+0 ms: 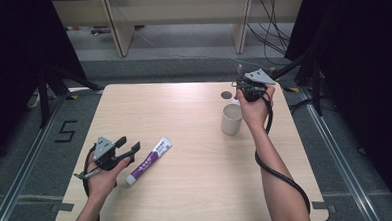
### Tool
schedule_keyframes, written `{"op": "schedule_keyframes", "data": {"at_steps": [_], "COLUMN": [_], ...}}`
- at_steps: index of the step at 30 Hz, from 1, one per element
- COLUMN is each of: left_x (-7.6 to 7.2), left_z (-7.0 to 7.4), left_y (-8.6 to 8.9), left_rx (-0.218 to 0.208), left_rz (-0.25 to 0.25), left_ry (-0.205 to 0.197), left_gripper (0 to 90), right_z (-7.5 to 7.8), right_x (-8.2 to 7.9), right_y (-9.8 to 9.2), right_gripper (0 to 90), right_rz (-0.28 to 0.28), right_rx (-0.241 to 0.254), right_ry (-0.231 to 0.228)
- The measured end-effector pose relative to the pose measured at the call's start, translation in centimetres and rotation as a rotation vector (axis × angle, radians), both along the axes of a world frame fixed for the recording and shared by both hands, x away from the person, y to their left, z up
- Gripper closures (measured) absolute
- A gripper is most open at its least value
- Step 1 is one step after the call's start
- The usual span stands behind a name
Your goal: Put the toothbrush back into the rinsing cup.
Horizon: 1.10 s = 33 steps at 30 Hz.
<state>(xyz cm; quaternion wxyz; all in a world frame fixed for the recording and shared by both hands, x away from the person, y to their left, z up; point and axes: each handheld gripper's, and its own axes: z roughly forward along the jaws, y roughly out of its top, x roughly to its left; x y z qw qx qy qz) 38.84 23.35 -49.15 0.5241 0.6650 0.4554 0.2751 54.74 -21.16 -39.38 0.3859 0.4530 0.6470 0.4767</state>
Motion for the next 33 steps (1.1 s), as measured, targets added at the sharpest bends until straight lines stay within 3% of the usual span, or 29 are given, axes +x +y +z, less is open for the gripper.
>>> {"op": "schedule_keyframes", "data": {"at_steps": [21, 25, 32, 33], "left_x": [0.0, 0.1, 0.1, 0.1], "left_z": [0.0, 0.0, -0.1, -0.1], "left_y": [-0.1, -0.1, -0.1, -0.1], "left_rx": [0.003, 0.006, 0.006, 0.006], "left_rz": [-0.003, -0.005, -0.007, -0.007], "left_ry": [0.002, 0.001, 0.000, 0.001], "left_gripper": [38.3, 38.4, 38.5, 38.5], "right_z": [-2.0, -2.5, -3.3, -3.5], "right_x": [0.1, 0.2, -0.1, 0.1], "right_y": [0.1, 0.0, 0.2, 0.0], "right_gripper": [83.6, 83.6, 83.6, 83.6], "right_rz": [-0.008, -0.001, -0.013, -0.007], "right_rx": [-0.010, -0.030, -0.018, -0.028], "right_ry": [0.067, 0.062, 0.105, 0.090]}}
